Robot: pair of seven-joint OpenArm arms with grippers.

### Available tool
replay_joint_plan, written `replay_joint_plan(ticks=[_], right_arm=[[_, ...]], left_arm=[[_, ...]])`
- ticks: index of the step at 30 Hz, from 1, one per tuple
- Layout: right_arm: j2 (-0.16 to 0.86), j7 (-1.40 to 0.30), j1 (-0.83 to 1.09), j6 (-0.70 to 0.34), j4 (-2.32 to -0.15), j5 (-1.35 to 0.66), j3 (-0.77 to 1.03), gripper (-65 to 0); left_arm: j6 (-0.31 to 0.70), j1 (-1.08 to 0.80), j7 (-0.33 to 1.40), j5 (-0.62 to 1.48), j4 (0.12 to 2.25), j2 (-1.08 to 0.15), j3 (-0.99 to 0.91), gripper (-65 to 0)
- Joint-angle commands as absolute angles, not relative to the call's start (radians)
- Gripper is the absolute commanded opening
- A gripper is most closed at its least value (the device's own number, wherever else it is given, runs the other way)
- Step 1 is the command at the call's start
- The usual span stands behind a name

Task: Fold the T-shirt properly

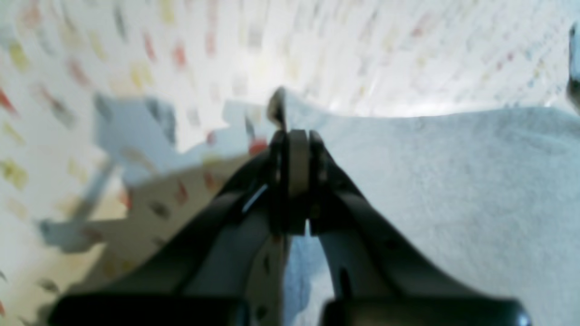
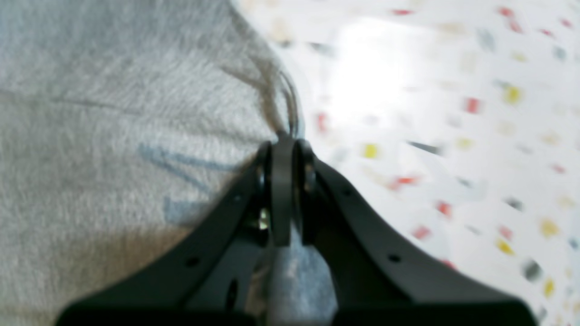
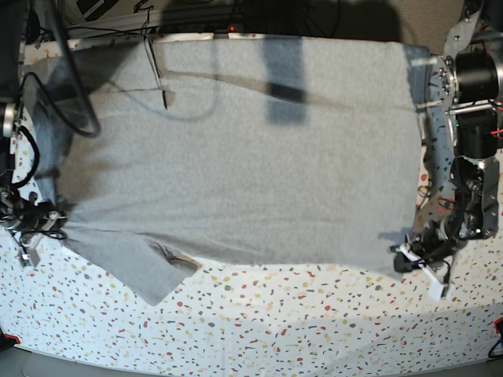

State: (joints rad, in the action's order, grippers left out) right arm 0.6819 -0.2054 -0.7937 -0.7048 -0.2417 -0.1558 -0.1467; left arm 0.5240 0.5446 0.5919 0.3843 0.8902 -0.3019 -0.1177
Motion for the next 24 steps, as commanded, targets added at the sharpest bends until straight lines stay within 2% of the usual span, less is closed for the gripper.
replay_joint_plan(ticks=[1, 7, 13, 24], right_arm=[[0.727, -0.186, -0.828, -0.698, -0.258, -0.188, -0.144, -65.0], [0.815, -0.195, -0.828, -0.698, -0.26, -0.299, -0.144, -65.0], [0.863, -0.191, -0.8, -0.698, -0.267, -0.303, -0.144, -65.0], [0.92, -0.248, -0.536, -0.698, -0.519, -0.529, -0.144, -65.0]], left_arm=[[0.504, 0.558, 0.593, 0.393, 0.953, -0.313, -0.121, -65.0], [0.496, 0.461, 0.641, 0.341, 1.168, -0.313, -0.125, -65.0], [0.474, 0.383, 0.643, 0.351, 1.201, -0.313, -0.125, -65.0], [0.474, 0.315, 0.69, 0.368, 1.39, -0.307, -0.125, -65.0]])
